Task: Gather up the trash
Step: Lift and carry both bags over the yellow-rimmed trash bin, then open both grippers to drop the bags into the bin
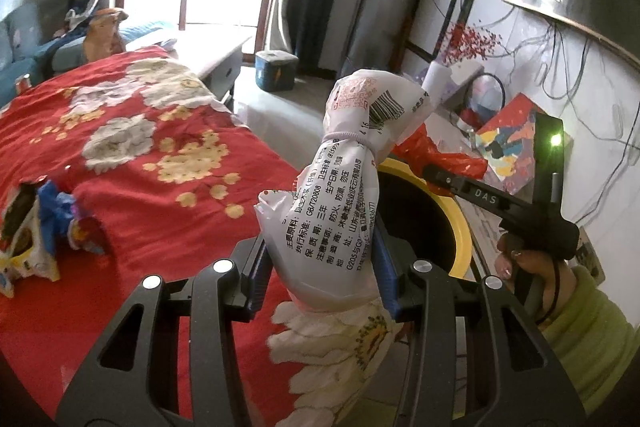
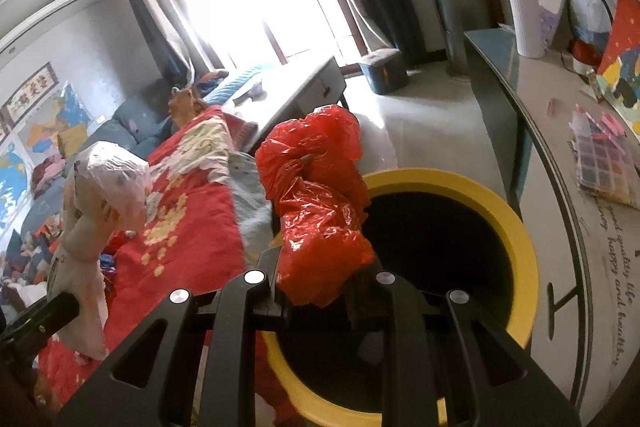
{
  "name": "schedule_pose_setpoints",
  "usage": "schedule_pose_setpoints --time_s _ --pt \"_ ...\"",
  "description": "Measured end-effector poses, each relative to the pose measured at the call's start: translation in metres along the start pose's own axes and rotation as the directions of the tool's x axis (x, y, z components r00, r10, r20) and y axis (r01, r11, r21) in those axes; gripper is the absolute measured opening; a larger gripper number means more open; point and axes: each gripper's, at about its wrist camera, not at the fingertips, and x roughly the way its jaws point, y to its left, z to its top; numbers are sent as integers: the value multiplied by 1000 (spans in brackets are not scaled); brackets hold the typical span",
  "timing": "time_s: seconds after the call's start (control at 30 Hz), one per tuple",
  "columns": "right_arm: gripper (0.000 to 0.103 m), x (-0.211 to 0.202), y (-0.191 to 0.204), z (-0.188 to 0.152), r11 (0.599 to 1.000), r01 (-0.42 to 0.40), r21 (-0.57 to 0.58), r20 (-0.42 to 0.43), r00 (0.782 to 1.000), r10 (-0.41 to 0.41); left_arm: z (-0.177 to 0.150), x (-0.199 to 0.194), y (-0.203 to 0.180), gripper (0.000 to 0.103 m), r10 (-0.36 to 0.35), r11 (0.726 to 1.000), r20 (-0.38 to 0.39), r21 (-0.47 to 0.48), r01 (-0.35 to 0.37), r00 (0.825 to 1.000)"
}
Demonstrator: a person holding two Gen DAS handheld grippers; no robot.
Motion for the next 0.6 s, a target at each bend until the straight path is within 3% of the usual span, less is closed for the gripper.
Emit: schedule_pose_setpoints --time_s 0.5,0.6 --pt "21 7 -38 -10 997 39 63 -66 997 -35 14 60 -34 38 -13 1000 -93 20 15 996" --pt "29 9 -43 -11 996 43 81 -76 996 -37 17 75 -39 39 -7 1000 -105 29 10 994"
